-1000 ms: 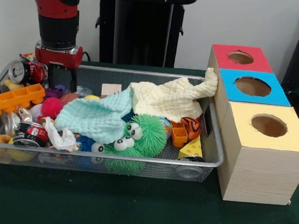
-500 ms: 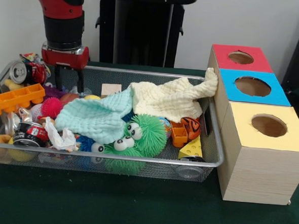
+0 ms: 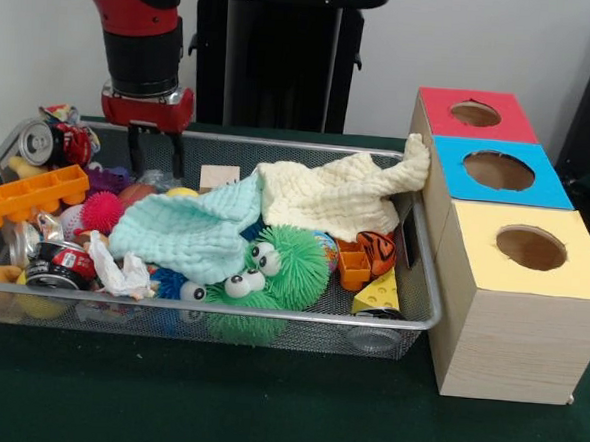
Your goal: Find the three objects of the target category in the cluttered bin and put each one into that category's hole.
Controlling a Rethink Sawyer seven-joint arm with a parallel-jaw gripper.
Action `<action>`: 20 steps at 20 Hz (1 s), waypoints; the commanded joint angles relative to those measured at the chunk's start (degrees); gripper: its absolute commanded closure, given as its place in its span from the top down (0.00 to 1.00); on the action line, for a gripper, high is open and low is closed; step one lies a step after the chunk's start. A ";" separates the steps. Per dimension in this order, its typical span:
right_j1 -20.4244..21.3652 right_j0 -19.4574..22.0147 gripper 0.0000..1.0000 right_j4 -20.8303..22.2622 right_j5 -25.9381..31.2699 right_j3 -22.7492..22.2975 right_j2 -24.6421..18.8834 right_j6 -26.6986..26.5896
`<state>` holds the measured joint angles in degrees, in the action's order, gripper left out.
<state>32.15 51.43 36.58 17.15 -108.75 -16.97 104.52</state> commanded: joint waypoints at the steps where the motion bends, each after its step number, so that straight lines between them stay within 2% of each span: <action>1: -0.03 -1.29 1.00 -1.91 3.30 -0.20 -4.11 0.61; 9: -1.54 -1.00 1.00 1.66 0.26 1.18 -2.74 -0.65; 20: -2.23 -2.53 1.00 3.42 -2.01 2.27 -0.72 0.43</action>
<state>31.87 50.21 36.55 17.14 -108.76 -16.97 104.52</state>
